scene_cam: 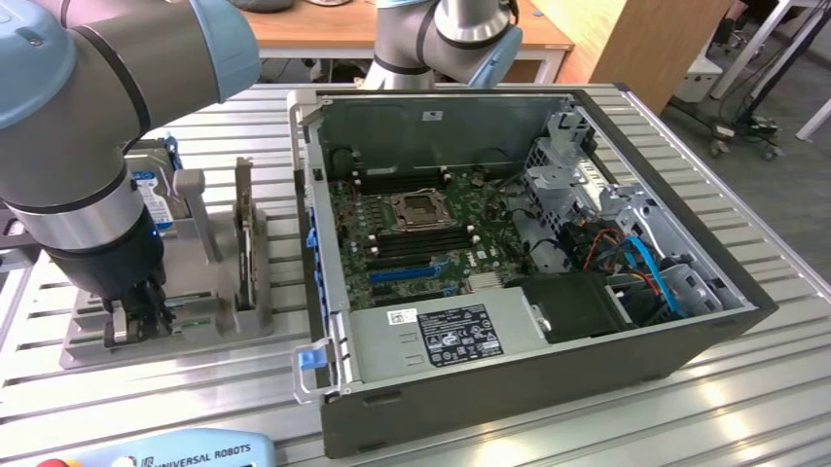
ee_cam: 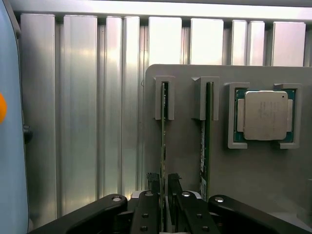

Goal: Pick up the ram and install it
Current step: 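Pick up the ram and move it above insertion slot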

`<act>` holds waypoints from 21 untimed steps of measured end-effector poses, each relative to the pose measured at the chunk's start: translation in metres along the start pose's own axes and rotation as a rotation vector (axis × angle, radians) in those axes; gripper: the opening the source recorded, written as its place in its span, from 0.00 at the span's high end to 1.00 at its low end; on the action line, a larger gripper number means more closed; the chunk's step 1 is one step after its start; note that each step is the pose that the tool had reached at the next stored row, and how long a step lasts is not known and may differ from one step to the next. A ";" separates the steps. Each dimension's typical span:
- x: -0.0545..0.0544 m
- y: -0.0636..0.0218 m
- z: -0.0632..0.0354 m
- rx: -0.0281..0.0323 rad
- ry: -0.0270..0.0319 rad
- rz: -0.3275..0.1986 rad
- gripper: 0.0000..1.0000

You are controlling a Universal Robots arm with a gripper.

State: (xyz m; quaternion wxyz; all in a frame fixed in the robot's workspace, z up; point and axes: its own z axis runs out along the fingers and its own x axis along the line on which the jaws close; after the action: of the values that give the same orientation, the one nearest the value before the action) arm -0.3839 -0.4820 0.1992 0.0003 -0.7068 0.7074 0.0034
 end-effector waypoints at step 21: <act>0.000 -0.0001 -0.0009 0.0001 0.0006 0.000 0.89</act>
State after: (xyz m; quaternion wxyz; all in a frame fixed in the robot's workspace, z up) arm -0.3837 -0.4820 0.2001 0.0001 -0.7069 0.7073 0.0032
